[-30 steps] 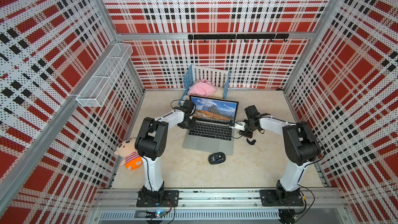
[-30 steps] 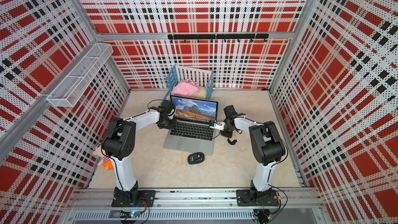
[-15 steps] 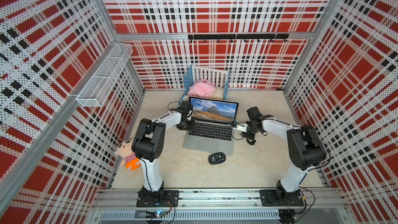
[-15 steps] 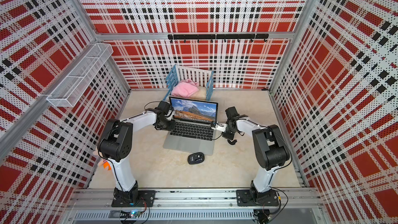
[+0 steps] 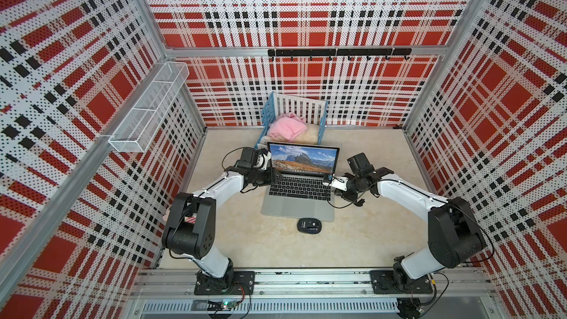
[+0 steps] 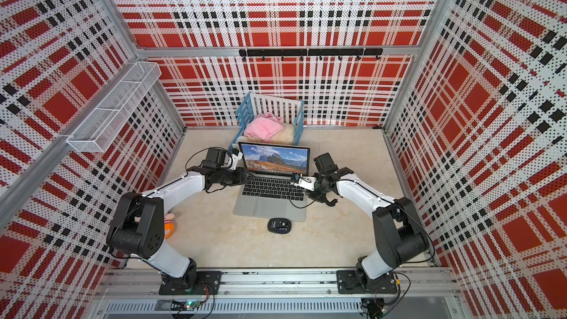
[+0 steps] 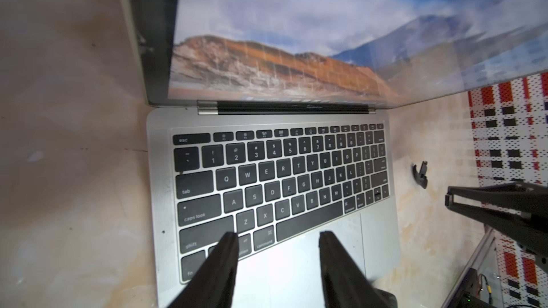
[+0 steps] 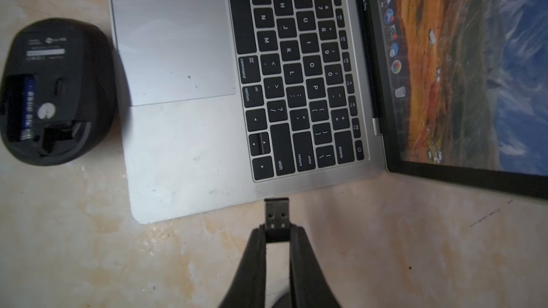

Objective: Remove the wireless mouse receiver from the laptop
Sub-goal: Move the mouse to the center of the board.

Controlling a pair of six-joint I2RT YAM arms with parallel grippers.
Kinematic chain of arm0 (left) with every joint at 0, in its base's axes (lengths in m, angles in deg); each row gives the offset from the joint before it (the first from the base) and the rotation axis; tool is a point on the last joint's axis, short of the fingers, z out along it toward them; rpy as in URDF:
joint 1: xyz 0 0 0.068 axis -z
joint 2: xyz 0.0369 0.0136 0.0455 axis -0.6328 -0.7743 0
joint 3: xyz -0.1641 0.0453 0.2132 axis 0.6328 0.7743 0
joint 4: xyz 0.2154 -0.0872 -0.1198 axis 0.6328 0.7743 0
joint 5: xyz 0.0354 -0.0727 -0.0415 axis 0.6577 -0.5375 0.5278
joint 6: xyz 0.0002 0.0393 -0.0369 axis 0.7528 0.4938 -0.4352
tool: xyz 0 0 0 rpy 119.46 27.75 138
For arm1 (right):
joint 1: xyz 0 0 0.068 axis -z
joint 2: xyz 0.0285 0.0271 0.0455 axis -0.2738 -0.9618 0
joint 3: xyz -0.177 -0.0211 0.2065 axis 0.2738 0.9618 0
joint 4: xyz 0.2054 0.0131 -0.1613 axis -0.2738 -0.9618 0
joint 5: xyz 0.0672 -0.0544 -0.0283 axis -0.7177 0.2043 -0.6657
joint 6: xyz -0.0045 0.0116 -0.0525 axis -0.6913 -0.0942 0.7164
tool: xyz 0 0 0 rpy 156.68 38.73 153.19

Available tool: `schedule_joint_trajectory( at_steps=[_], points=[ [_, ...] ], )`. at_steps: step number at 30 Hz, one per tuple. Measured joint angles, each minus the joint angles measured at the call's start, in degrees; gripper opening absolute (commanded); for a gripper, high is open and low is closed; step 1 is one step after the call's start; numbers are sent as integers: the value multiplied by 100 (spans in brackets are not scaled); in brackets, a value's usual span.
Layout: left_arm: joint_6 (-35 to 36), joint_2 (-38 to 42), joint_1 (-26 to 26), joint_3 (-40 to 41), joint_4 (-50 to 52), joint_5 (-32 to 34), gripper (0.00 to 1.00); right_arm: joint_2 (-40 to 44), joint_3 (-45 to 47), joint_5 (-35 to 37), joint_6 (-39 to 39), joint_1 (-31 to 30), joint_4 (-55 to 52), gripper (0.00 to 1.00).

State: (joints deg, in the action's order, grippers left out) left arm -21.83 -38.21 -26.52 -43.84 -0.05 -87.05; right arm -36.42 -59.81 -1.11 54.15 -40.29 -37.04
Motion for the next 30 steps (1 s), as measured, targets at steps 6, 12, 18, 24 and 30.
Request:
schedule_joint_trajectory(
  at_steps=[6, 12, 18, 24, 30],
  points=[
    [-817, 881, -151, 1200, -964, -706, 55, 369, 24, -260, -179, -468, 129, 7],
    [-1738, 1379, 249, 1735, -2173, -1506, 55, 417, 17, -422, -282, -964, 297, 7],
    [-2138, 1226, 1029, 1729, -2861, -1961, 52, 417, -192, -450, -304, -1189, 352, 7],
    [-2299, 828, 1292, 1668, -3101, -2052, 47, 417, -354, -380, -304, -1384, 389, 8],
    [-2413, 671, 1392, 1591, -3289, -2168, 42, 417, -361, -315, -306, -1484, 404, 8]
  ],
)
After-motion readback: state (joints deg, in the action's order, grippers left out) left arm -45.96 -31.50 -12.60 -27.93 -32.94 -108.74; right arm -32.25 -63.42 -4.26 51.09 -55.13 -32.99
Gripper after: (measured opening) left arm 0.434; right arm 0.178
